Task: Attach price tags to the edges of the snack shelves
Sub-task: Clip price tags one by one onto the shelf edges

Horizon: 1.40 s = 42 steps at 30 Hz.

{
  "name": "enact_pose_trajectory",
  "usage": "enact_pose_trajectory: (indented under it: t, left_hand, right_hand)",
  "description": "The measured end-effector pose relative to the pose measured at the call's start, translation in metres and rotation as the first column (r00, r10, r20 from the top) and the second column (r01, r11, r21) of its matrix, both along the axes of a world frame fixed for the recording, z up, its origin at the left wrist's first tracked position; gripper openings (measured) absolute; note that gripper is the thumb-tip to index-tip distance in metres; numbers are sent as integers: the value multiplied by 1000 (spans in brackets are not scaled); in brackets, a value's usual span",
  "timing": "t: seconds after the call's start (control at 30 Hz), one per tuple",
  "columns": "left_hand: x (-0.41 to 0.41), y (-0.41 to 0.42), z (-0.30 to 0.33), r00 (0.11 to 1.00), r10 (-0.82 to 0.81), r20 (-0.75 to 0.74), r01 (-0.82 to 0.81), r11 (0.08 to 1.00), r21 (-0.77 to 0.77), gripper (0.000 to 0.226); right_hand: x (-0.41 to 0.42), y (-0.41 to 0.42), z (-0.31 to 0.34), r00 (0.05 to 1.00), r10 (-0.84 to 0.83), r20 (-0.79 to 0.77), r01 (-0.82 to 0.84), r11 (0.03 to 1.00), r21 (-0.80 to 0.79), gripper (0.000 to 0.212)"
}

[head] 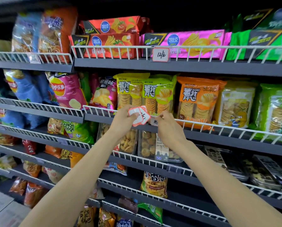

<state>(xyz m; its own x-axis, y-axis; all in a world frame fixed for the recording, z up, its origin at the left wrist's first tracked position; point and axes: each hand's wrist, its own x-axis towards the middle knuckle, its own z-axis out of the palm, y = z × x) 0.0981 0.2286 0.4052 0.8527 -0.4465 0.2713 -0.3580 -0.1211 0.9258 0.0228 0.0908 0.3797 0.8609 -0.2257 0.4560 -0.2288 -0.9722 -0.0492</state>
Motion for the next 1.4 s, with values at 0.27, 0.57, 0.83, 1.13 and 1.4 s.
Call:
enact_pose_trajectory:
  t: [0.27,0.57,0.83,1.13,1.4]
  left_hand:
    - [-8,52,6,992,61,108,-68,996,65,20]
    - [57,175,0,963,100,252,-151,969,194,15]
    - [147,290,-6,972,52,229,-114,956,268,14]
    - [241,359,-16,978,31,207,-79,970,229,15]
    - [340,399,-14,980,40,193,-84,970,227,18]
  right_hand:
    - [9,56,39,912,251,323,-407,478,778,29]
    - [73,167,36,890,287,356,-446,373,814,9]
    - [162,287,21,885,248,394,-458,305,835,14]
    - [261,353,12,892,218,396,-436,187,880,17]
    - [364,387,17,898,240,368,-416,191,889,10]
